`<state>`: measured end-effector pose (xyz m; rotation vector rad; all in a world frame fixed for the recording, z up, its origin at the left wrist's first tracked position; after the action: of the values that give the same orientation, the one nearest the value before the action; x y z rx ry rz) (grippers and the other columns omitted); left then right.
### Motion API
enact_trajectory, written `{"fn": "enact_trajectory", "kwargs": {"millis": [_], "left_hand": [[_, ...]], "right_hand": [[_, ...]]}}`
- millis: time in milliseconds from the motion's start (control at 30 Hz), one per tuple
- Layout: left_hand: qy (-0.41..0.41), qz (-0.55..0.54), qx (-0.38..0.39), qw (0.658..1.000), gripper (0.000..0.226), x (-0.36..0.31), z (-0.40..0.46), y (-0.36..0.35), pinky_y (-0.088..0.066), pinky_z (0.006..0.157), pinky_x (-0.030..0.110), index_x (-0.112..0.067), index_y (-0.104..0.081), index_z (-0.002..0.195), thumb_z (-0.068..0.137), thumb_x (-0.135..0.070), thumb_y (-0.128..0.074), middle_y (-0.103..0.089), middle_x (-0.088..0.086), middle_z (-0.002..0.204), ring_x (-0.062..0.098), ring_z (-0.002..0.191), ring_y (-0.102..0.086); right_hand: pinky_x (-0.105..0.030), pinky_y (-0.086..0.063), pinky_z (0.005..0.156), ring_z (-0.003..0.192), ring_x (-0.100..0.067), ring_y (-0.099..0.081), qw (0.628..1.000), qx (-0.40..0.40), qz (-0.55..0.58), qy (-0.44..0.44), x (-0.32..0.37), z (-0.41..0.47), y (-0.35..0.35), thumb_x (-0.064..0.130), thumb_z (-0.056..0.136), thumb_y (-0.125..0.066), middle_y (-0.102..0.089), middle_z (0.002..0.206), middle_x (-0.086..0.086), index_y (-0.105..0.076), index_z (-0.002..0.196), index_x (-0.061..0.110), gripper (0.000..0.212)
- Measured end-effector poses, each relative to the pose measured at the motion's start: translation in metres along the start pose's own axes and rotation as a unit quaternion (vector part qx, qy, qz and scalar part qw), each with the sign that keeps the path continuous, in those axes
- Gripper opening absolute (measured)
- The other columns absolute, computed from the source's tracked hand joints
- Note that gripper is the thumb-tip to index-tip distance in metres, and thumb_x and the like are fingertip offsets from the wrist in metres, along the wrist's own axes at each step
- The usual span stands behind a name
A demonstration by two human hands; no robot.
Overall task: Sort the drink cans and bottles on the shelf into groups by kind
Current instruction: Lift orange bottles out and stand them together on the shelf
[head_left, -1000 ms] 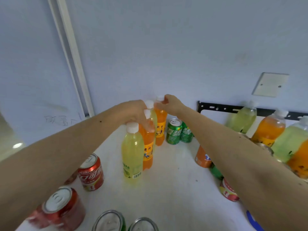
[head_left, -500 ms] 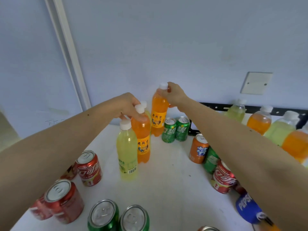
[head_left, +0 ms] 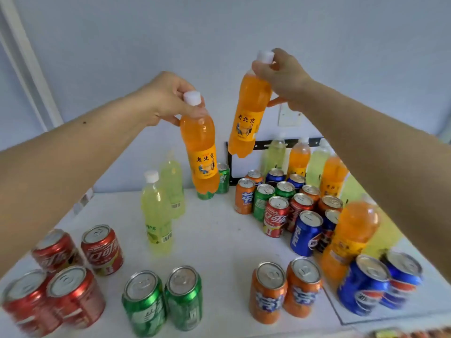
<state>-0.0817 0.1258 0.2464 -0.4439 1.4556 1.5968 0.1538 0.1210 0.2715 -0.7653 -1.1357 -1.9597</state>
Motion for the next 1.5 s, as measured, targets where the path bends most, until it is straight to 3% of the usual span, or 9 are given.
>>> {"fn": "enact_trajectory", "kwargs": {"millis": [133, 367, 533, 633, 767, 900, 1067, 1233, 1500], "left_hand": [[-0.084, -0.01, 0.014, 0.996, 0.038, -0.05, 0.005, -0.033, -0.057, 0.083, 0.045, -0.006, -0.068, 0.108, 0.073, -0.01, -0.082, -0.071, 0.006, 0.099, 0.023, 0.097, -0.068], [-0.218, 0.001, -0.028, 0.975, 0.04, -0.152, 0.013, -0.123, -0.056, 0.085, 0.042, -0.013, -0.07, 0.102, 0.069, -0.029, -0.086, -0.068, 0.002, 0.106, 0.019, 0.101, -0.064], [-0.274, -0.007, -0.046, 0.961, 0.041, -0.226, 0.021, -0.206, -0.054, 0.087, 0.038, -0.014, -0.068, 0.107, 0.072, -0.03, -0.083, -0.066, 0.0, 0.11, 0.017, 0.101, -0.061], [-0.279, -0.034, -0.031, 0.959, 0.042, -0.265, 0.032, -0.265, -0.055, 0.084, 0.037, -0.014, -0.068, 0.108, 0.072, -0.028, -0.083, -0.066, 0.002, 0.11, 0.016, 0.101, -0.061], [-0.256, -0.047, 0.028, 0.965, 0.044, -0.305, 0.044, -0.356, -0.056, 0.083, 0.041, -0.014, -0.067, 0.109, 0.071, -0.028, -0.084, -0.066, 0.001, 0.111, 0.017, 0.103, -0.062], [-0.216, -0.064, 0.108, 0.968, 0.042, -0.323, 0.054, -0.445, -0.06, 0.076, 0.047, -0.009, -0.068, 0.103, 0.068, -0.024, -0.087, -0.068, 0.01, 0.107, 0.026, 0.101, -0.066], [-0.189, -0.056, 0.176, 0.964, 0.041, -0.324, 0.059, -0.542, -0.056, 0.065, 0.036, -0.01, -0.068, 0.103, 0.069, -0.022, -0.086, -0.068, 0.01, 0.104, 0.023, 0.095, -0.065], [-0.156, -0.045, 0.214, 0.963, 0.039, -0.309, 0.056, -0.606, -0.058, 0.078, 0.05, -0.011, -0.069, 0.1, 0.067, -0.021, -0.087, -0.069, 0.007, 0.103, 0.025, 0.101, -0.064], [-0.092, -0.028, 0.203, 0.974, 0.035, -0.285, 0.044, -0.646, -0.054, 0.089, 0.053, -0.013, -0.07, 0.098, 0.068, -0.019, -0.087, -0.07, 0.004, 0.105, 0.023, 0.104, -0.064]], "right_hand": [[-0.045, -0.058, 0.081, 0.113, -0.026, -0.055, 0.995, -0.089, -0.052, -0.006, 0.002, -0.032, 0.076, 0.042, 0.096, -0.052, -0.051, 0.132, -0.003, -0.042, 0.135, 0.021, 0.045], [-0.045, -0.058, 0.082, 0.098, -0.02, -0.058, 0.97, -0.213, -0.115, -0.014, -0.022, -0.1, 0.21, 0.036, 0.096, -0.05, -0.055, 0.12, -0.006, -0.047, 0.127, 0.017, 0.036], [-0.038, -0.058, 0.076, 0.101, -0.019, -0.056, 0.955, -0.252, -0.154, -0.042, -0.065, -0.139, 0.306, 0.037, 0.097, -0.051, -0.051, 0.115, 0.001, -0.045, 0.132, 0.017, 0.041], [-0.042, -0.059, 0.078, 0.097, -0.02, -0.057, 0.949, -0.254, -0.173, -0.071, -0.102, -0.156, 0.364, 0.035, 0.097, -0.054, -0.049, 0.11, 0.003, -0.045, 0.132, 0.015, 0.041], [-0.059, -0.053, 0.086, 0.113, -0.035, -0.059, 0.953, -0.232, -0.163, -0.112, -0.167, -0.177, 0.427, 0.033, 0.096, -0.056, -0.053, 0.112, -0.006, -0.044, 0.134, 0.011, 0.046], [-0.056, -0.055, 0.085, 0.11, -0.034, -0.059, 0.954, -0.194, -0.166, -0.156, -0.239, -0.195, 0.472, 0.036, 0.096, -0.056, -0.055, 0.114, -0.007, -0.047, 0.126, 0.013, 0.039], [-0.051, -0.055, 0.087, 0.107, -0.027, -0.058, 0.958, -0.157, -0.151, -0.184, -0.315, -0.207, 0.497, 0.037, 0.095, -0.057, -0.055, 0.114, -0.002, -0.049, 0.12, 0.02, 0.031], [-0.044, -0.056, 0.085, 0.104, -0.023, -0.058, 0.968, -0.107, -0.136, -0.18, -0.367, -0.214, 0.5, 0.037, 0.096, -0.057, -0.058, 0.114, 0.0, -0.051, 0.116, 0.022, 0.026], [-0.033, -0.055, 0.079, 0.101, -0.019, -0.06, 0.983, 0.004, -0.091, -0.159, -0.421, -0.215, 0.496, 0.034, 0.095, -0.058, -0.06, 0.11, 0.001, -0.054, 0.112, 0.021, 0.022]]}}
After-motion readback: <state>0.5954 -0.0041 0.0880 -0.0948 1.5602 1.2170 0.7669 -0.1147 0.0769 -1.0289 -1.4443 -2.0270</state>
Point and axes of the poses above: each hand's wrist, its own z-axis towards the middle knuckle, its own y-axis out of the back of the hand, x = y × z, the point moved 4 cm from there along z, towards the middle knuckle
